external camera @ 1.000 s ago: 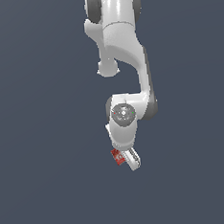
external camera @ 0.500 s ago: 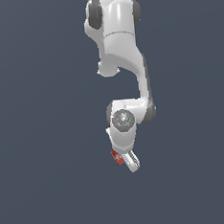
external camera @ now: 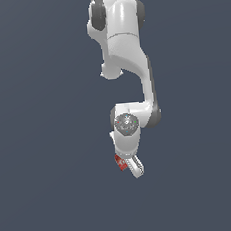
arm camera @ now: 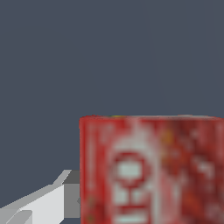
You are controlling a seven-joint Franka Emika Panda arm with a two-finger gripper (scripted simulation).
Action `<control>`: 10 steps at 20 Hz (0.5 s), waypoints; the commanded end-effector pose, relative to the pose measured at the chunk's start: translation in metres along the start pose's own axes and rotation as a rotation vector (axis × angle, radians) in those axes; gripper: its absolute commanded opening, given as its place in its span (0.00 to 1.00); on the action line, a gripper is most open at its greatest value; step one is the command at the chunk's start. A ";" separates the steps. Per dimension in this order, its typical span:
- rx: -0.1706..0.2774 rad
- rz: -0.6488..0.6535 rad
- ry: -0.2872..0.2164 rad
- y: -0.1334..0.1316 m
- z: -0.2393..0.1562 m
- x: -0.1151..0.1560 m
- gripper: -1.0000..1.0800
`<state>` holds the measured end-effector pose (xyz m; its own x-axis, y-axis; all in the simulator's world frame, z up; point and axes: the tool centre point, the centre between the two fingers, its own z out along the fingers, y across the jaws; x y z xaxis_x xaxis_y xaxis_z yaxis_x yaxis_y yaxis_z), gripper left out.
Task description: Pick up the object and move it to a goal position.
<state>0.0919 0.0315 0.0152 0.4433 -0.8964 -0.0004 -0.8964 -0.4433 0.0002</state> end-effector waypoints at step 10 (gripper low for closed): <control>0.000 0.000 0.000 0.002 -0.018 -0.018 0.00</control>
<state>0.0843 0.0424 0.0278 0.4425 -0.8968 -0.0004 -0.8968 -0.4425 0.0010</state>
